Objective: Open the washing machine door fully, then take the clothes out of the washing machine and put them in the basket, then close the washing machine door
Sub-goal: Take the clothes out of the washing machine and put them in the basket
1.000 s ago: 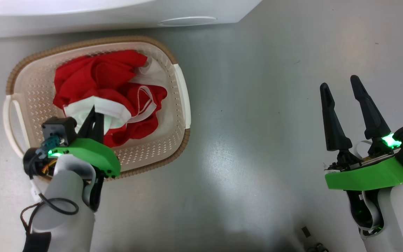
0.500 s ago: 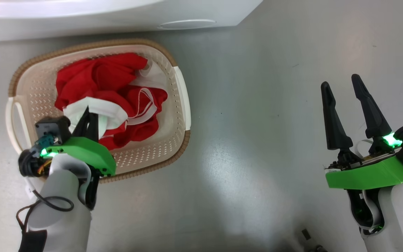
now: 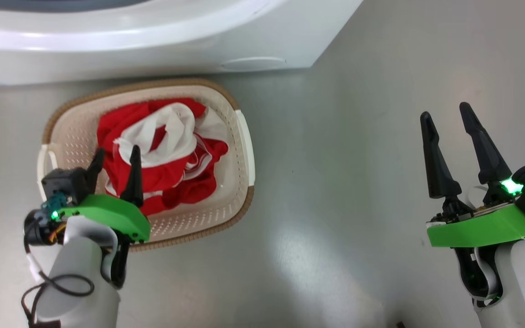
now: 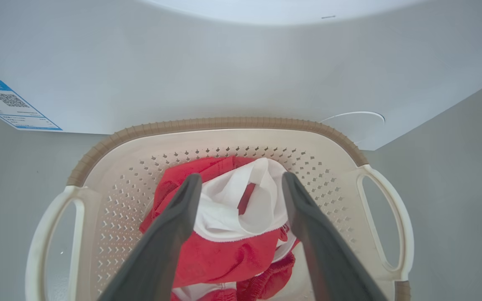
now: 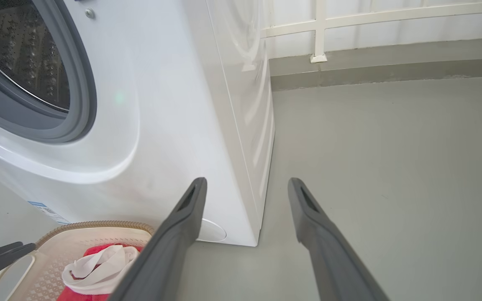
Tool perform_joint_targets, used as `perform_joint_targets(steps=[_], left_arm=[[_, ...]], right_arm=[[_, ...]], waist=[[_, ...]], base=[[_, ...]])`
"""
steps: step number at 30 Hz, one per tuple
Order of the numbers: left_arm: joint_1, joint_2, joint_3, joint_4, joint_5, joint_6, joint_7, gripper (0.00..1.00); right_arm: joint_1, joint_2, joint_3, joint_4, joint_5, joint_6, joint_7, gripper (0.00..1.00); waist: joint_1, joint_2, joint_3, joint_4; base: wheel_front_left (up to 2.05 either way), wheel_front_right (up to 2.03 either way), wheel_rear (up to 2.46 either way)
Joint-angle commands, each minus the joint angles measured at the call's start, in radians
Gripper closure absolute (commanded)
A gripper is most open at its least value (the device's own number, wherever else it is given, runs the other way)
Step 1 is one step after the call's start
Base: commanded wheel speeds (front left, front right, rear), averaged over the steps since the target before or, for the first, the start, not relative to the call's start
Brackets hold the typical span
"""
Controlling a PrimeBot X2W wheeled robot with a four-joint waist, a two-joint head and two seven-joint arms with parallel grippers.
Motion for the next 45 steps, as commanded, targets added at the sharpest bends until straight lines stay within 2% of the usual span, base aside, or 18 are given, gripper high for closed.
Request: perform_joint_targets(steps=[1,24,45], left_arm=[[0.053,0.026,0.025,-0.033,-0.011,-0.006,-0.005,0.0],[0.33,0.021,0.063,-0.407,0.011,-0.006,-0.005,0.0],[0.611,0.019,0.081,-0.711,0.06,-0.006,-0.005,0.0]], right_arm=[[0.032,-0.007,0.016,-0.016,0.003,0.006,-0.006,0.0],[0.162,-0.031,0.021,0.044,0.03,0.006,-0.006,0.0],[0.33,-0.046,-0.003,0.055,0.047,0.006,-0.006,0.0]], waist=[[0.0,-0.0001,-0.048,0.007],[0.0,-0.0001,-0.364,0.044],[0.0,-0.0001,-0.549,0.053]], base=[[0.0,0.0,0.0],[0.0,0.0,0.0],[0.0,0.0,0.0]])
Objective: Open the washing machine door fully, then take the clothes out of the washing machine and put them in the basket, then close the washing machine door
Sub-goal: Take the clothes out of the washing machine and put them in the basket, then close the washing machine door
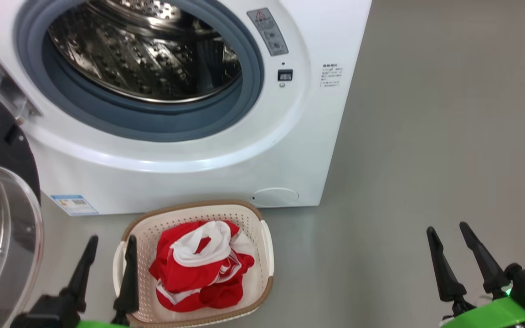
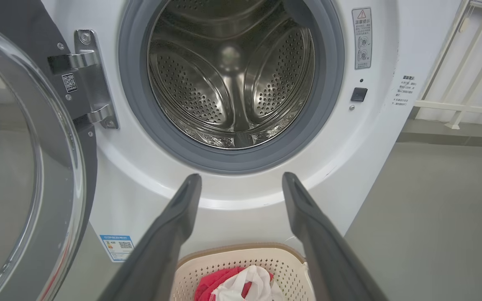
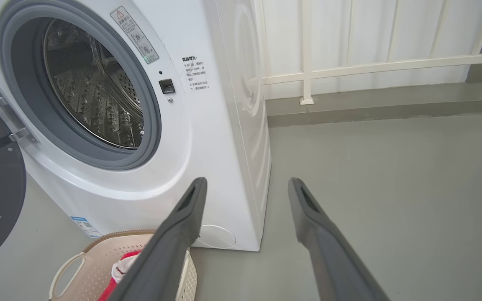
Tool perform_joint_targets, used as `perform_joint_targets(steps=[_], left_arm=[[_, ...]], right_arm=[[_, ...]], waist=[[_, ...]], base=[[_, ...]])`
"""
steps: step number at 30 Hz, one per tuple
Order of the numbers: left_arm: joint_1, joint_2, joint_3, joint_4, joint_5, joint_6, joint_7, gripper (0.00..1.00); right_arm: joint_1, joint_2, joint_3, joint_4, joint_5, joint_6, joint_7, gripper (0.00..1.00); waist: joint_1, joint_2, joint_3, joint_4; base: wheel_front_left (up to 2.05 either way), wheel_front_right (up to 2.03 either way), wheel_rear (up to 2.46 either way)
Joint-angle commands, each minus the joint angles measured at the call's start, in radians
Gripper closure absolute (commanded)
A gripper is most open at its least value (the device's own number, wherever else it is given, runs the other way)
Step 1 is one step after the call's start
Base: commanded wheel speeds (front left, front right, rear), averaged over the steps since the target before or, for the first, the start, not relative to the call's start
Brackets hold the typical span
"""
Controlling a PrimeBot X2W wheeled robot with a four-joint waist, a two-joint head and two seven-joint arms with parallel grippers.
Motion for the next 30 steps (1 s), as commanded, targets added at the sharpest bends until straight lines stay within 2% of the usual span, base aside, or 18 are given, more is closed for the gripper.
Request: perform_joint_targets(steps=[1,10,30], left_arm=[[0.018,0.017,0.038,-0.041,0.017,-0.006,-0.005,0.0],[0.119,0.016,0.052,-0.095,0.008,-0.006,-0.005,0.0],[0.131,0.016,0.039,-0.095,0.002,-0.006,-0.005,0.0]], right_arm=[[0.008,-0.02,0.016,-0.021,0.003,0.006,-0.006,0.0],[0.061,-0.02,-0.005,-0.024,0.006,0.006,-0.006,0.0],[0.072,-0.027,0.001,-0.025,0.008,0.006,-0.006,0.0]], waist=[[0.0,0.0,-0.027,0.002],[0.0,0.0,-0.067,0.005],[0.0,0.0,-0.085,0.001]], base=[[0.0,0.0,0.0],[0.0,0.0,0.0],[0.0,0.0,0.0]])
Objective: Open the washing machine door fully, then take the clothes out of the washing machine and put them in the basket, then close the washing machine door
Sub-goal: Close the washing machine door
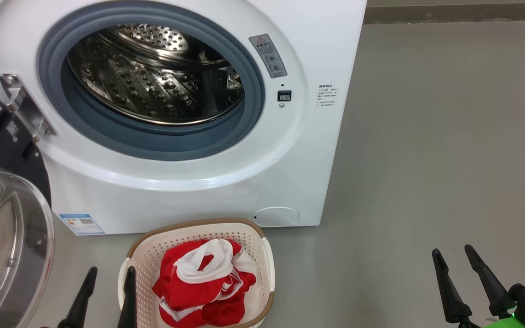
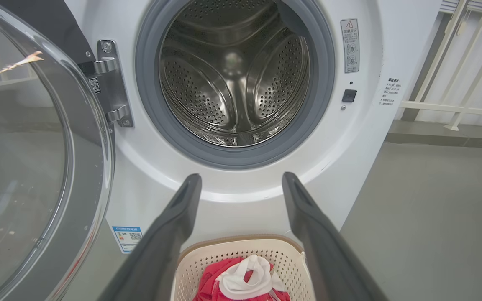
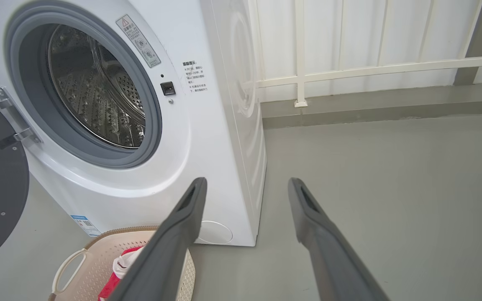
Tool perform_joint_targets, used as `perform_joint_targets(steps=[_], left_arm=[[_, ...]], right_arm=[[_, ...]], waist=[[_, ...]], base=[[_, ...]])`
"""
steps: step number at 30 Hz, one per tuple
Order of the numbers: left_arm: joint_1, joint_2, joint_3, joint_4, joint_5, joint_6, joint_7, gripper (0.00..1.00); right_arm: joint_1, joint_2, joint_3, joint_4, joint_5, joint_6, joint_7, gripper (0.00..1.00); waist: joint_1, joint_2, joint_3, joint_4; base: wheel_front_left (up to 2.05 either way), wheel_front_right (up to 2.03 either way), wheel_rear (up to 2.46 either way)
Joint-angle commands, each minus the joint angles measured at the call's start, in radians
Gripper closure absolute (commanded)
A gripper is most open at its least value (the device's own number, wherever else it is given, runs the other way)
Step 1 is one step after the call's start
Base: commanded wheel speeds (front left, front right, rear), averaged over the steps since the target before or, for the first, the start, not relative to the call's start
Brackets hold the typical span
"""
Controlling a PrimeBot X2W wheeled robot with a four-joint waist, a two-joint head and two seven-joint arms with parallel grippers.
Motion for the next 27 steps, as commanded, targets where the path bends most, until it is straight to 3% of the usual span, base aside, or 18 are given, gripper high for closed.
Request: perform_joint_targets(steps=[1,27], left_arm=[[-0.011,0.014,0.03,-0.026,-0.002,-0.005,-0.005,0.0],[-0.036,0.014,0.022,-0.043,-0.005,-0.004,-0.005,0.0]], right_arm=[[-0.01,-0.025,0.016,-0.025,0.007,0.006,-0.006,0.0],[-0.031,-0.018,0.011,-0.027,0.005,0.006,-0.006,0.0]], waist=[[0.0,0.0,0.002,0.001],[0.0,0.0,0.031,0.01]], base=[[-0.12,0.12,0.0],[-1.08,1.08,0.0]])
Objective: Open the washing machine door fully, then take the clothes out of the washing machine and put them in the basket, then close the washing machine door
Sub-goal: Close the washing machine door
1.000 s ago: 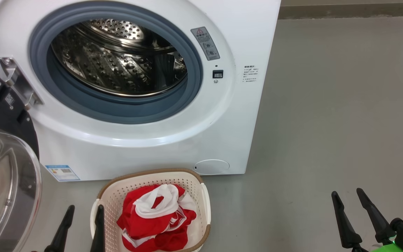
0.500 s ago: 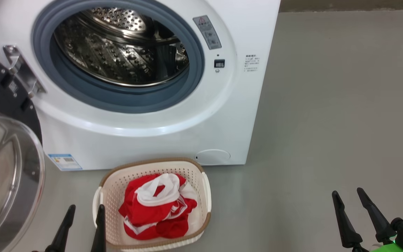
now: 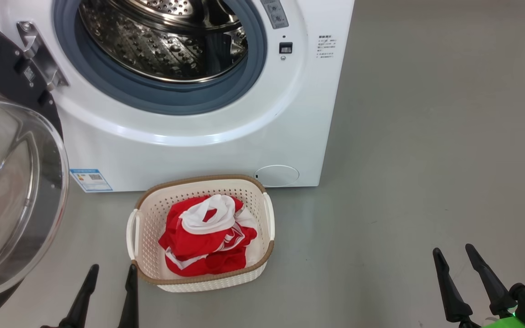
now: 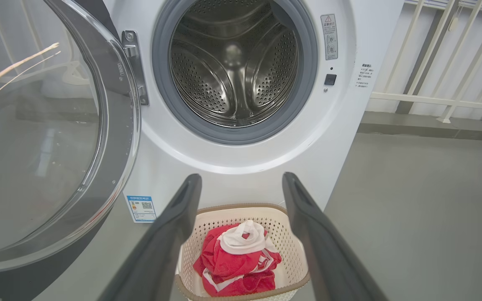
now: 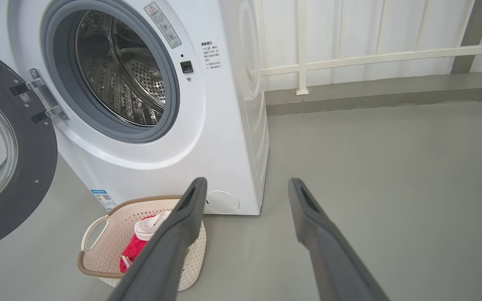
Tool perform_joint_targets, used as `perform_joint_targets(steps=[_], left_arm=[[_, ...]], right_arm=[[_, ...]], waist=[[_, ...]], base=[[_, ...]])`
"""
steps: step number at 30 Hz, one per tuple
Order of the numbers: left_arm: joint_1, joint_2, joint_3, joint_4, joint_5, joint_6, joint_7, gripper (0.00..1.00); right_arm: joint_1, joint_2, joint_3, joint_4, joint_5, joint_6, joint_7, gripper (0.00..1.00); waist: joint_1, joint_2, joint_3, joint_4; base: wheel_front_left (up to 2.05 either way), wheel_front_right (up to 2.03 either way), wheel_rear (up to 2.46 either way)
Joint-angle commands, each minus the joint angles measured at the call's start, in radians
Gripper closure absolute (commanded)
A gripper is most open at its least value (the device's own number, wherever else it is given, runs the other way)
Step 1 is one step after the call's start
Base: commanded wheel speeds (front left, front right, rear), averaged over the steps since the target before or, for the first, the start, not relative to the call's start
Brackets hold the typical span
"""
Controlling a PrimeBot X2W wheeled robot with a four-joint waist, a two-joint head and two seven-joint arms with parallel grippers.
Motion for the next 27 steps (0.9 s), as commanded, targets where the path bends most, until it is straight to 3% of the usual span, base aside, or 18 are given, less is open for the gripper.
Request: perform_joint_targets(steps=[1,14,27], left_arm=[[-0.035,0.012,0.028,-0.03,-0.004,-0.004,-0.005,0.0],[-0.042,0.012,0.022,-0.026,-0.017,-0.004,-0.005,0.0],[-0.03,0.012,-0.043,0.008,-0.104,0.051,-0.005,0.0]], right_arm=[[-0.03,-0.019,0.014,-0.025,0.005,0.006,-0.006,0.0],[-0.027,-0.019,0.01,-0.027,0.003,0.006,-0.006,0.0],[-0.048,-0.066,0.072,-0.012,0.01,0.006,-0.006,0.0]], waist=[[0.0,0.0,0.0,0.001],[0.0,0.0,-0.001,0.019],[0.0,0.0,-0.005,0.222]], base=[[-0.16,0.16,0.0],[0.0,0.0,0.0],[0.0,0.0,0.0]])
